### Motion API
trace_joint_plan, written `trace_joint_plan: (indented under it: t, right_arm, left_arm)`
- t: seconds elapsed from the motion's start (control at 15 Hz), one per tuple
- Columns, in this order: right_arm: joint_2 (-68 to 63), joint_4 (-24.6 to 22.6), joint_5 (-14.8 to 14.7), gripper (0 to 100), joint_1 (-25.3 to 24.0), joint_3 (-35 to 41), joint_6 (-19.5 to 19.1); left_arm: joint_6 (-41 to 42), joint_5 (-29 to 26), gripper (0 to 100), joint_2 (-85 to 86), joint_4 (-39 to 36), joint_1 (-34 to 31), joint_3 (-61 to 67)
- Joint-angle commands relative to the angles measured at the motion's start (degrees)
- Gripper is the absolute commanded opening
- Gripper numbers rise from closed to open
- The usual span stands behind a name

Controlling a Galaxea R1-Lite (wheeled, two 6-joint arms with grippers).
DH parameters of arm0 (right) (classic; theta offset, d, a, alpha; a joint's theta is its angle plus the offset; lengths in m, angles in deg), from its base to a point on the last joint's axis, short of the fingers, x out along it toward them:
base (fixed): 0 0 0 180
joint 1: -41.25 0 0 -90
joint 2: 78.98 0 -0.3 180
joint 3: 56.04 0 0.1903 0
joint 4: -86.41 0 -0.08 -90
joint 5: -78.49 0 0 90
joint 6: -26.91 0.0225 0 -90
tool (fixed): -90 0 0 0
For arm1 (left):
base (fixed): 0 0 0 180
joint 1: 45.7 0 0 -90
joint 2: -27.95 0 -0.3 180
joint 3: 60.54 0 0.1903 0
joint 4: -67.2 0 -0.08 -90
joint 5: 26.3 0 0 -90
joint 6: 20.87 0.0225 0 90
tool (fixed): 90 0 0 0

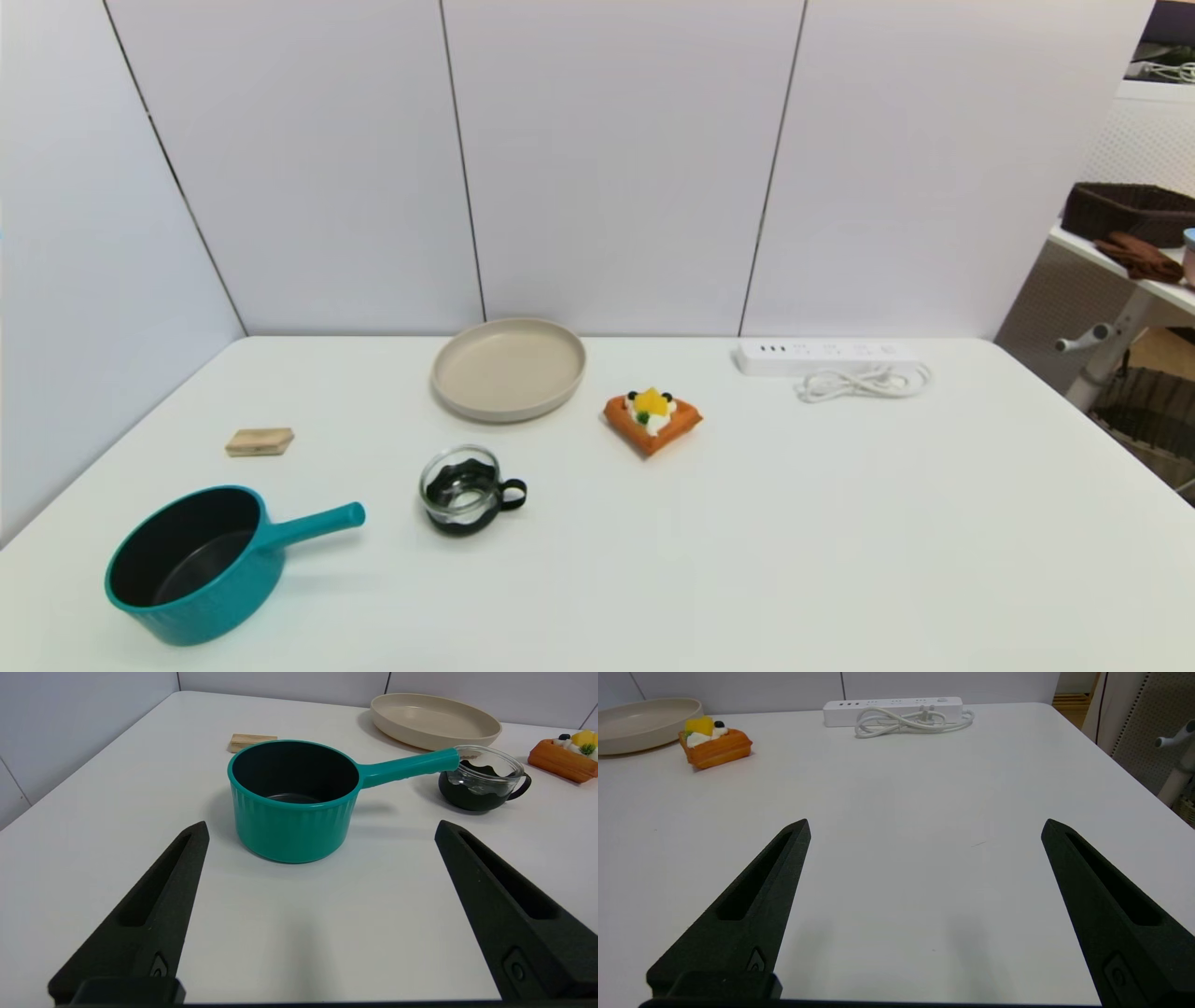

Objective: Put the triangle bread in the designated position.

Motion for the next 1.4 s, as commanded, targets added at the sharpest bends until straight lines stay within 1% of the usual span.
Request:
trace_joint_plan:
  t: [0.07,0.33,0.47,0.53,0.6,0.73,0.87,0.93,1.0,1.07,1.13,1.33,1.4]
  right_arm:
    - [-0.1,0.0,0.0,100,-0.1,0.0,0.0]
    - [0.0,0.0,0.0,100,-0.1,0.0,0.0]
    - [0.0,-0.1,0.0,100,-0.1,0.0,0.0]
    - [-0.1,0.0,0.0,100,0.0,0.0,0.0]
    - [-0.1,0.0,0.0,100,-0.1,0.0,0.0]
    - [-0.1,0.0,0.0,100,0.0,0.0,0.0]
    - [-0.1,0.0,0.0,100,0.0,0.0,0.0]
    - [-0.1,0.0,0.0,100,-0.1,0.0,0.0]
    - [-0.1,0.0,0.0,100,0.0,0.0,0.0]
    - [-0.1,0.0,0.0,100,-0.1,0.0,0.0]
    - [-0.1,0.0,0.0,100,-0.1,0.0,0.0]
    - [0.0,0.0,0.0,100,0.0,0.0,0.0]
    - [-0.1,0.0,0.0,100,0.0,0.0,0.0]
  left_arm:
    - [0.0,0.0,100,-0.1,0.0,0.0,0.0]
    - [-0.2,0.0,100,-0.1,-0.1,0.0,0.0]
    - [0.3,0.2,100,-3.5,-0.5,0.1,-0.4]
    - [2.3,-0.3,100,-8.0,-1.7,0.1,-3.2]
    - [7.1,-1.5,100,-14.3,-3.1,0.1,-7.3]
    - [19.5,-10.6,100,-32.6,-6.2,2.2,-20.7]
    - [30.6,-19.1,100,-47.7,-5.9,5.9,-33.0]
    - [36.4,-21.4,100,-54.9,-5.7,8.5,-38.6]
    - [40.7,-21.7,100,-62.0,-6.0,11.9,-43.7]
    - [42.8,-21.8,100,-70.5,-6.0,17.3,-49.2]
    - [42.3,-21.8,100,-77.2,-6.0,22.3,-53.3]
    - [41.8,-21.6,100,-94.7,-5.7,30.1,-65.1]
    - [39.5,-21.5,100,-100.5,-5.5,33.1,-68.6]
